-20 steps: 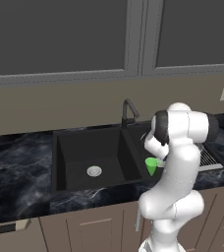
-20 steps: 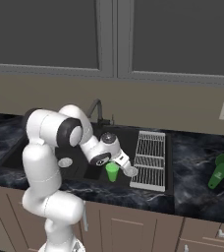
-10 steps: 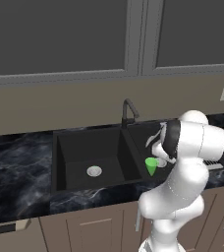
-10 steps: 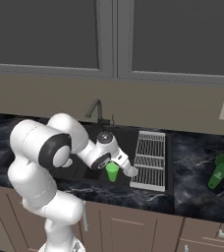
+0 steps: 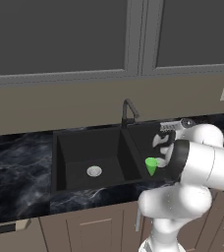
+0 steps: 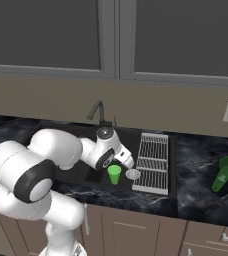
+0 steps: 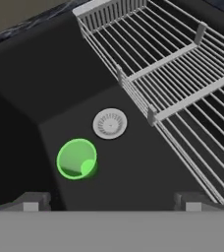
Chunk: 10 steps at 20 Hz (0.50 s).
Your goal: Move any existing items from the left basin to the right basin for drying. Then move the measuring cup from the counter to the left basin of the sink for washing.
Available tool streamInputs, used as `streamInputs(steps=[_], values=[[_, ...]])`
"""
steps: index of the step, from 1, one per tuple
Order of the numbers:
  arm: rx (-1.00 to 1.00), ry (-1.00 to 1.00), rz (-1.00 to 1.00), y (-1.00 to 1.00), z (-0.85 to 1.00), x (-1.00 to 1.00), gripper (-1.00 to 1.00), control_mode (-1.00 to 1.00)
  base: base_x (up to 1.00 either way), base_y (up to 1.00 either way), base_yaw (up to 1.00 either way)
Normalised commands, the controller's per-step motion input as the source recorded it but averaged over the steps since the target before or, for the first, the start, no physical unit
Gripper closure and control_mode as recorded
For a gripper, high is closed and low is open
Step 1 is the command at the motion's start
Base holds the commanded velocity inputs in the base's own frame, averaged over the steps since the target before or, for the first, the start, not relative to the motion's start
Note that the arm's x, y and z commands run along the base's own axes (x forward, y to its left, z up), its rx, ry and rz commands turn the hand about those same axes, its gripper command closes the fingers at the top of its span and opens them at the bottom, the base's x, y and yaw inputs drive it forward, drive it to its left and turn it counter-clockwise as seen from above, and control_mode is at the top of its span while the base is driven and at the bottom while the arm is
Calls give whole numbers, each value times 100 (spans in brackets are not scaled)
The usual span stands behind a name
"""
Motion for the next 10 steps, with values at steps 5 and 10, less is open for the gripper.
streamInputs(steps=[5, 10], values=[[1, 3, 0, -16, 40, -6, -100, -100, 0, 0, 0], [1, 6, 0, -25, 29, -1, -100, -100, 0, 0, 0]])
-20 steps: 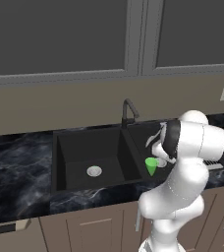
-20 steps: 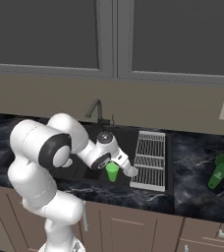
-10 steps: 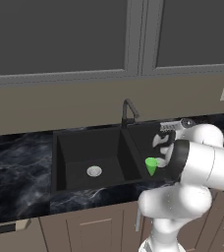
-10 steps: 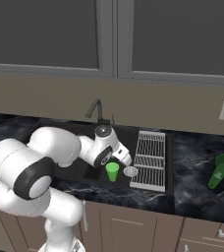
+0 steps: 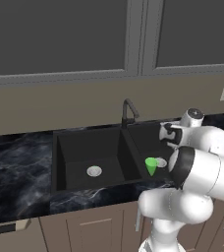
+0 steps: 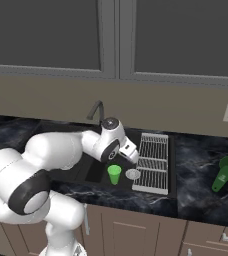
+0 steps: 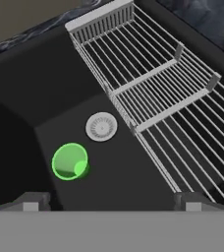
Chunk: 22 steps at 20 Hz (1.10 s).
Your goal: Move any existing items from the left basin to the right basin for drying. Then move the measuring cup from the counter to the left basin of the sink for washing.
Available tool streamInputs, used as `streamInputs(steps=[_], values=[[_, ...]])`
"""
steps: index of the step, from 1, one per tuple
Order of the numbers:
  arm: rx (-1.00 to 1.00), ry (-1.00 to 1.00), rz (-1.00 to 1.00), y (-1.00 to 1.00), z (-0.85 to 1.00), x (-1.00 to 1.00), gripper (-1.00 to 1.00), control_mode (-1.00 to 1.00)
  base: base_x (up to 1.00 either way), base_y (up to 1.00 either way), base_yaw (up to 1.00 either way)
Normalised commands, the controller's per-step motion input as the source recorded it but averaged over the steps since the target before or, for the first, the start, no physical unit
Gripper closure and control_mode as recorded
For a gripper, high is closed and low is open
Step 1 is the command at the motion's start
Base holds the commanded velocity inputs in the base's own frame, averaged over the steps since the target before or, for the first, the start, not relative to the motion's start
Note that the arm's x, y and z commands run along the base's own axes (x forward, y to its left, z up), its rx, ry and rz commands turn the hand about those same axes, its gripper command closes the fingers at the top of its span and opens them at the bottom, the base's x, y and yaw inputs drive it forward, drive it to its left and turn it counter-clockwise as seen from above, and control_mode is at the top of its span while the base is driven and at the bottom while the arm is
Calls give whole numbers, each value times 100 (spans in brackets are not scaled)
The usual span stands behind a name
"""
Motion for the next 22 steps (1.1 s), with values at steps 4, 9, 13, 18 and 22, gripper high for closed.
streamInputs(steps=[4, 9, 13, 18, 22], values=[[0, 4, 0, -35, 20, -3, -100, -100, 0, 0, 0], [0, 0, 0, -45, 9, -5, -100, -100, 0, 0, 0], [0, 0, 0, -53, 1, -11, -100, -100, 0, 0, 0], [0, 0, -1, -51, 0, -14, -100, -100, 0, 0, 0], [0, 0, -2, -54, 0, -12, -100, -100, 0, 0, 0]])
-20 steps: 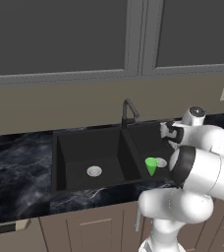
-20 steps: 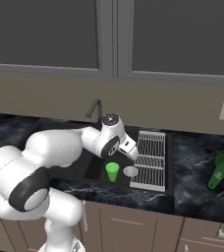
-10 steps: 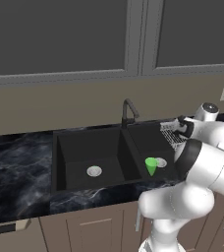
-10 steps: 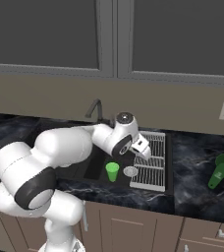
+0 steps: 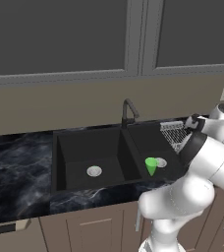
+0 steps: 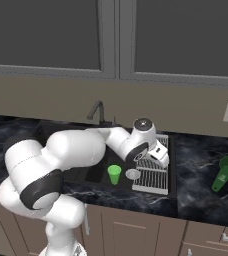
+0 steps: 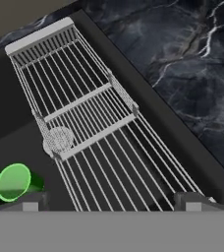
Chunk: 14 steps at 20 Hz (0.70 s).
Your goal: Move any existing items from the left basin to the right basin for drying. Then move the measuring cup from the counter to the left basin of the sink for washing.
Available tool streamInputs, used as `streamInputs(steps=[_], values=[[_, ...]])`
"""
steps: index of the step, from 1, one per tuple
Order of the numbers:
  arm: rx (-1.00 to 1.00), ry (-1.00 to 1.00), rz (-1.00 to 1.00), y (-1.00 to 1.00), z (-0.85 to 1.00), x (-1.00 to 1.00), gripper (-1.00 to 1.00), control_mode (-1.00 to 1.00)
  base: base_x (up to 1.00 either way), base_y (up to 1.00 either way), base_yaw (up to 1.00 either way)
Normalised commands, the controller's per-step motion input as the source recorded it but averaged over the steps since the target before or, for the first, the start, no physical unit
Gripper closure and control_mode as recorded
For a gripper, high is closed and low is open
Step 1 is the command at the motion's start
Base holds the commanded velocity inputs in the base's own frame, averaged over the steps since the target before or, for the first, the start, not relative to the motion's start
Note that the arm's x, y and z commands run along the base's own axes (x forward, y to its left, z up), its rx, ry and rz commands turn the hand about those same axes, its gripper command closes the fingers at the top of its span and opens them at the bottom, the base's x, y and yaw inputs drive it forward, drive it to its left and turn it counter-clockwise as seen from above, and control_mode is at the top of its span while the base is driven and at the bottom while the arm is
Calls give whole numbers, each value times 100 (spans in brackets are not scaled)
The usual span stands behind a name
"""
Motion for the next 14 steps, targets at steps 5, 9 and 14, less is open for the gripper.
streamInputs(steps=[5, 9, 14], values=[[0, 0, -3, -53, 0, -20, -100, -100, 0, 0, 0], [0, 0, -4, -54, 0, -24, -100, -100, 0, 0, 0], [0, 0, -5, -53, 0, -24, -100, -100, 0, 0, 0]])
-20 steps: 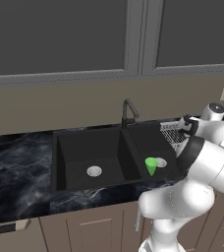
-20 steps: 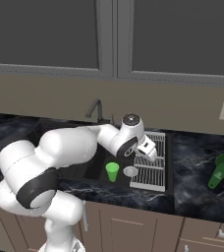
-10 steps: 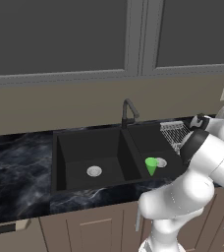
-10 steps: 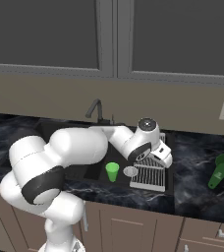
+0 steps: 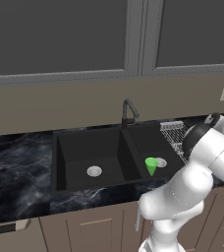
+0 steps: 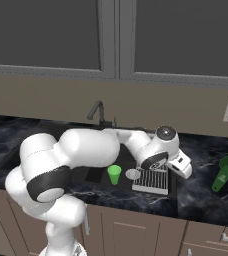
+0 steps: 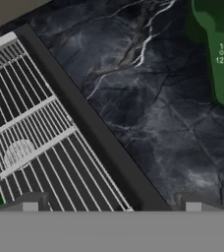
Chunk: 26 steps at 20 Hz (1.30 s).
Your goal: Move any existing items from the left basin to the right basin for drying. Then move the measuring cup from the counter to the left basin of the sink for washing.
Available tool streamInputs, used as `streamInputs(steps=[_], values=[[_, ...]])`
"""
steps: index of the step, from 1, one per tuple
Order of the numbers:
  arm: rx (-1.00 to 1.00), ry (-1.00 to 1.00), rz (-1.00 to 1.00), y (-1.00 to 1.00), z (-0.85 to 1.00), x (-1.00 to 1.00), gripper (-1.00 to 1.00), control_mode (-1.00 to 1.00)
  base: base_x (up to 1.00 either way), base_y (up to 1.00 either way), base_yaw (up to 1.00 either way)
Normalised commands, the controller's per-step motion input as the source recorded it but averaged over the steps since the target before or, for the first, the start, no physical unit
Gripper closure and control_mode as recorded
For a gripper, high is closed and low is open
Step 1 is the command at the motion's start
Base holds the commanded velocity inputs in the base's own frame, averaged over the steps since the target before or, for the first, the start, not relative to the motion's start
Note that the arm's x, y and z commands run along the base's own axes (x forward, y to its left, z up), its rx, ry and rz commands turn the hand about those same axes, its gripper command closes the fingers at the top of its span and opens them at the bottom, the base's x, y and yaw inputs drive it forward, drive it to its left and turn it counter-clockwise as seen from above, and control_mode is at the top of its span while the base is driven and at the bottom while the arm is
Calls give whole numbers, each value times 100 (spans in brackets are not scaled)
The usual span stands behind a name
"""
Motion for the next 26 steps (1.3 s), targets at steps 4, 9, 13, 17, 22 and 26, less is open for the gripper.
streamInputs(steps=[4, 9, 13, 17, 22, 26], values=[[0, 0, -5, -51, 0, -21, -100, -100, 0, 0, 0], [0, -4, -6, -45, 0, -23, -100, -100, 0, 0, 0], [0, -9, -6, -33, 0, -23, -100, -100, 0, 0, 0], [0, -3, -5, -30, 0, -8, -100, -100, 0, 0, 0], [0, 0, -5, -29, 0, 0, -100, -100, 0, 0, 0], [-3, 0, -3, -25, 0, 0, -100, -100, 0, 0, 0]])
